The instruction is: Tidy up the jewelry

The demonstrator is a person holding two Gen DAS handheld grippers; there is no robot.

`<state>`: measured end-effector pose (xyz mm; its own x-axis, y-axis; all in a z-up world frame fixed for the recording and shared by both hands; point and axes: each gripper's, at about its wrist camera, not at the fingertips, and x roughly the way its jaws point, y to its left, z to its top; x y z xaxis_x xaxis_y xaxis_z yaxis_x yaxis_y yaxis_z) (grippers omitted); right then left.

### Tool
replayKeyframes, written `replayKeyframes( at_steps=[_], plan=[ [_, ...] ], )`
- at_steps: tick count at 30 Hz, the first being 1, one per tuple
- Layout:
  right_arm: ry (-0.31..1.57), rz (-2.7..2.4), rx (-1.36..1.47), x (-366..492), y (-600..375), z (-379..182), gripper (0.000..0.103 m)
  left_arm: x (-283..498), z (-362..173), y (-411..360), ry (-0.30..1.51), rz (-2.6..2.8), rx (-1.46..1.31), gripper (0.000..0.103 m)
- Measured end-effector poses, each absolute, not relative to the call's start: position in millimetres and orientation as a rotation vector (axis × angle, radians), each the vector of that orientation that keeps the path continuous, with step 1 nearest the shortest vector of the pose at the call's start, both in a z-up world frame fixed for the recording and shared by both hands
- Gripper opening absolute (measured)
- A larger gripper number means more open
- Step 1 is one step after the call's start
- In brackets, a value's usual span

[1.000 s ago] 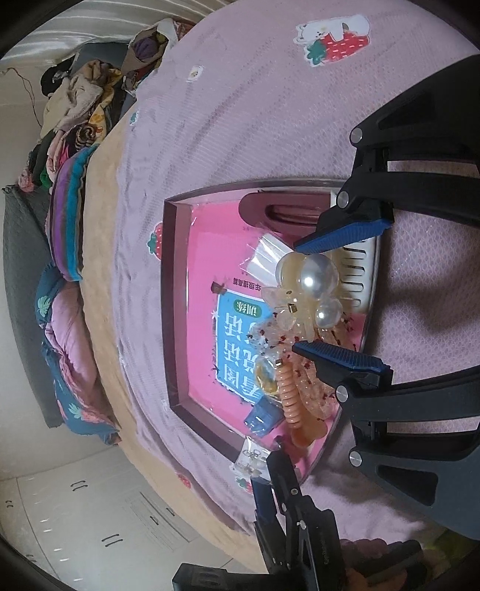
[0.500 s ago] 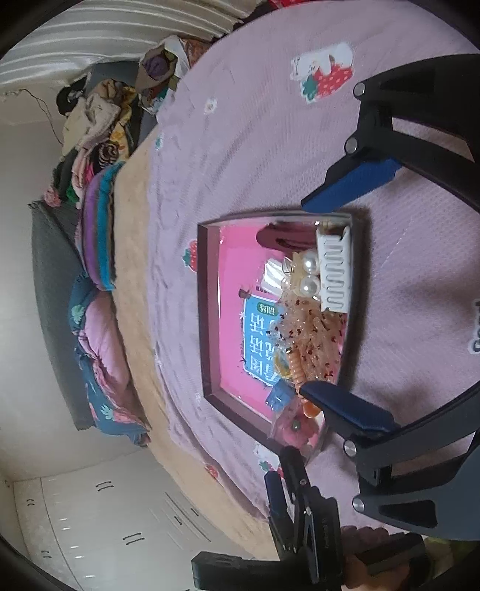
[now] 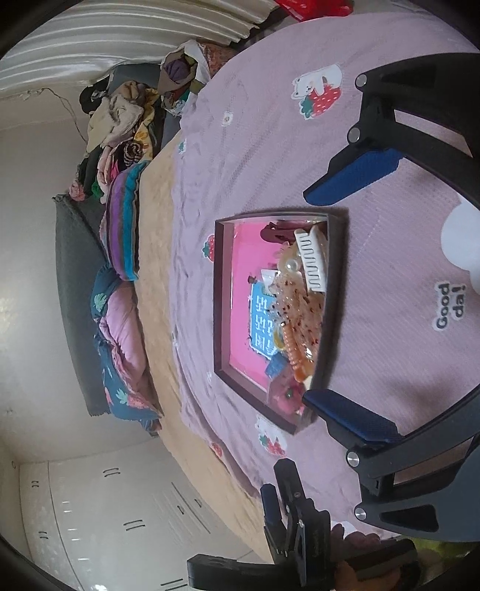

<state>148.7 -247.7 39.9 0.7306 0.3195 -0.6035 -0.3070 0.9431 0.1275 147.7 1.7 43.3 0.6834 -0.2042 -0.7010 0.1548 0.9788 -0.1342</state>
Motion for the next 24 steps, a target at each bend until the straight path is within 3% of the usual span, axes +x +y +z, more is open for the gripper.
replayKeyframes(
  at_steps=[24],
  plan=[
    [0.716,0.322,0.016,99,-242,-4,0.099,81,7,14,0.787,-0.139,-0.086,0.094]
  ],
)
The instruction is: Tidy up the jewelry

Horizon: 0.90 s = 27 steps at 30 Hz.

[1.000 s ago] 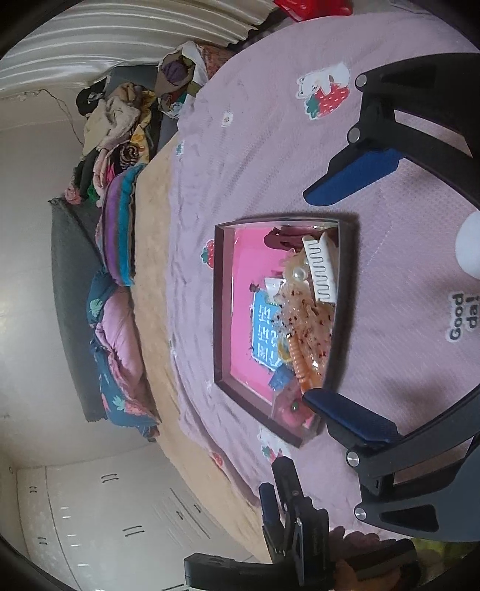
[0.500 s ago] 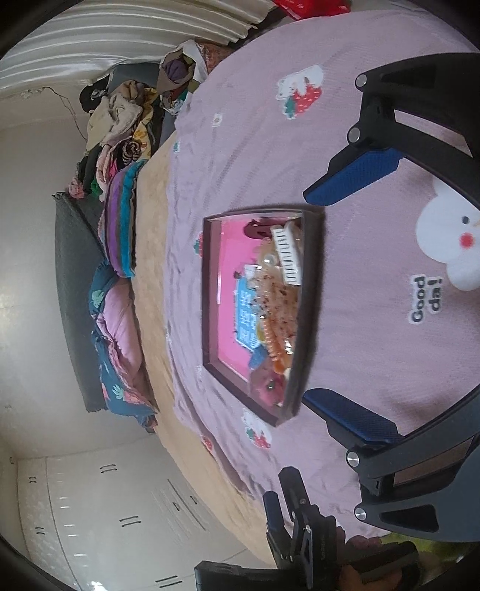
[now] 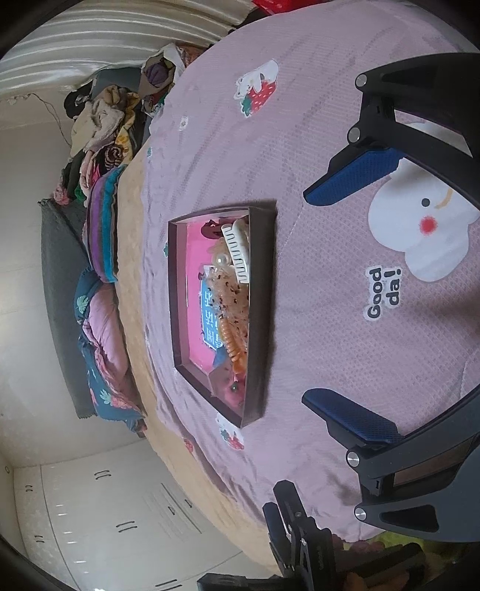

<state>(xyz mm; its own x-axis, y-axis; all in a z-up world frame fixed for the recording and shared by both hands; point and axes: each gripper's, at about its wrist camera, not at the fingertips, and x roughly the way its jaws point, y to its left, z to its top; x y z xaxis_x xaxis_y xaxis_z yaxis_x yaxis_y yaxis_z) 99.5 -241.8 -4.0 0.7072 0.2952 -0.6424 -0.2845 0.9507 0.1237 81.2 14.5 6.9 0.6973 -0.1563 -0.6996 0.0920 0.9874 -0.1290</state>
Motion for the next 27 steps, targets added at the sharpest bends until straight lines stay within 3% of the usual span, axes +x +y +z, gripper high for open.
replayKeyframes(
  at_steps=[27],
  plan=[
    [0.677,0.306,0.003,90.8,-240.3,3.6,0.099,80.3,12.1,14.8,0.771,-0.129,-0.093,0.094]
  ],
)
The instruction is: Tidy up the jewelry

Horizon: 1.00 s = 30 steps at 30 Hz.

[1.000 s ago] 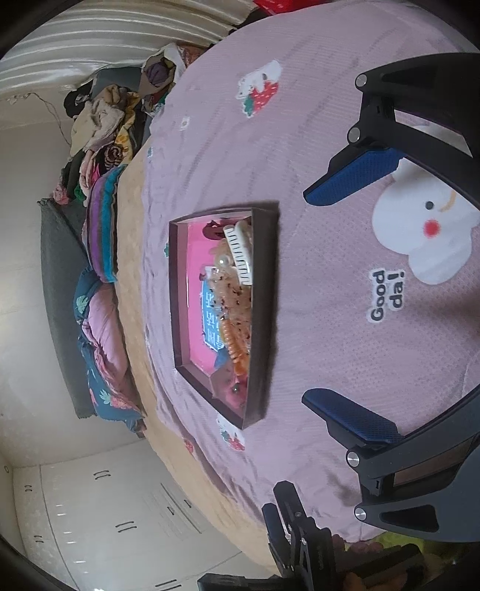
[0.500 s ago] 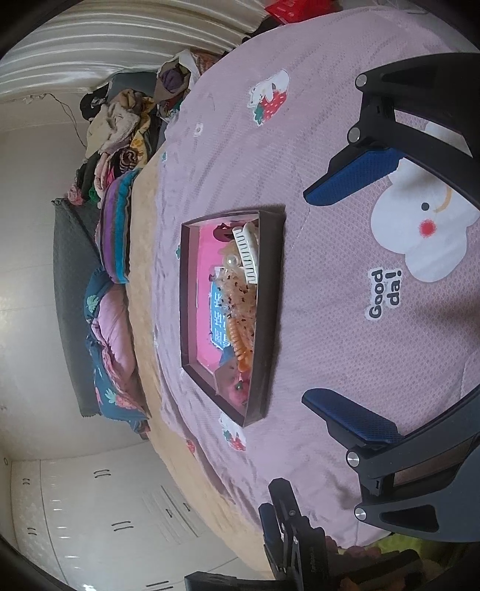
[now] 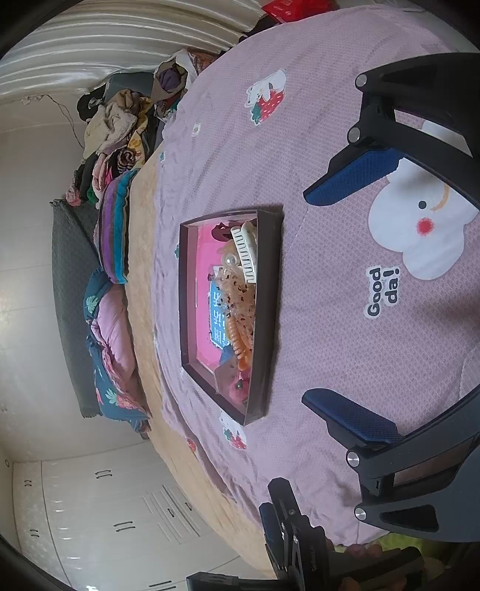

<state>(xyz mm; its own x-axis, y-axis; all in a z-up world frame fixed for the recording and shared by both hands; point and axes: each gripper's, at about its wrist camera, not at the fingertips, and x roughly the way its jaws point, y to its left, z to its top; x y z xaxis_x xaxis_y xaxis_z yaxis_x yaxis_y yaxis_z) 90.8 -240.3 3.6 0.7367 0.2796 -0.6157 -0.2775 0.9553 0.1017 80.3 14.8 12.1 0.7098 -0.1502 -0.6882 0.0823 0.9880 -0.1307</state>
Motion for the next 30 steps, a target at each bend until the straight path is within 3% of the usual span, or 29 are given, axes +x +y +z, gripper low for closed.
replayKeyframes(
  at_steps=[30],
  plan=[
    [0.680,0.305,0.009,88.7,-241.6,2.6,0.099,78.4,10.5,19.6,0.782,-0.120,-0.090,0.094]
  ],
)
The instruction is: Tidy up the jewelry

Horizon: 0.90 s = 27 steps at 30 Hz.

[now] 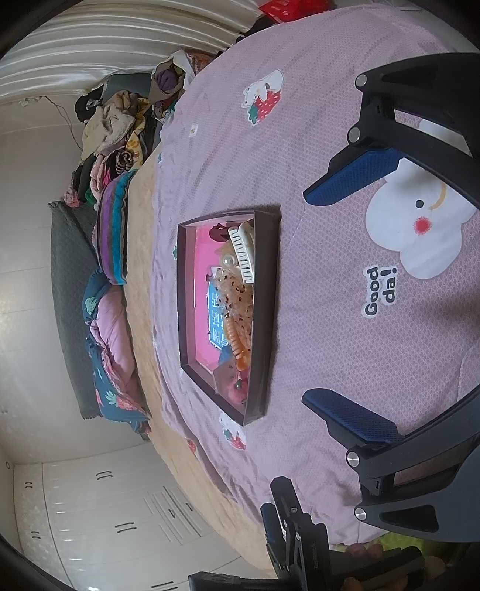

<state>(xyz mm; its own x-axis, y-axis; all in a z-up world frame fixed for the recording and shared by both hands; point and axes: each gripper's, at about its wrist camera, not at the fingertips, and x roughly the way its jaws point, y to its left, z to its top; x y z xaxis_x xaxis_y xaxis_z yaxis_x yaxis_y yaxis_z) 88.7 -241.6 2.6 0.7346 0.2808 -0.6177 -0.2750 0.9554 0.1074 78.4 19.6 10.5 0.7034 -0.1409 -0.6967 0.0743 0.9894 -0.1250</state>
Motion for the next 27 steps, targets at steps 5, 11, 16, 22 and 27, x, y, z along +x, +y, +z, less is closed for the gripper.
replayKeyframes(
  at_steps=[5,11,16,22,27],
  plan=[
    [0.681,0.305,0.010,88.9,-241.3,2.3,0.099,79.0,8.7,19.2,0.785,-0.119,-0.088,0.094],
    [0.683,0.302,0.009,88.8,-240.2,0.8,0.099,78.7,7.8,18.6,0.786,-0.118,-0.085,0.094],
    [0.687,0.304,0.009,88.9,-239.9,-0.1,0.099,79.0,8.2,17.9,0.786,-0.119,-0.085,0.094],
    [0.682,0.303,0.008,88.7,-240.4,-0.3,0.099,78.5,6.5,18.2,0.786,-0.117,-0.080,0.094],
    [0.682,0.303,0.008,88.9,-240.5,0.3,0.099,79.0,4.8,17.7,0.787,-0.111,-0.078,0.094]
  ],
)
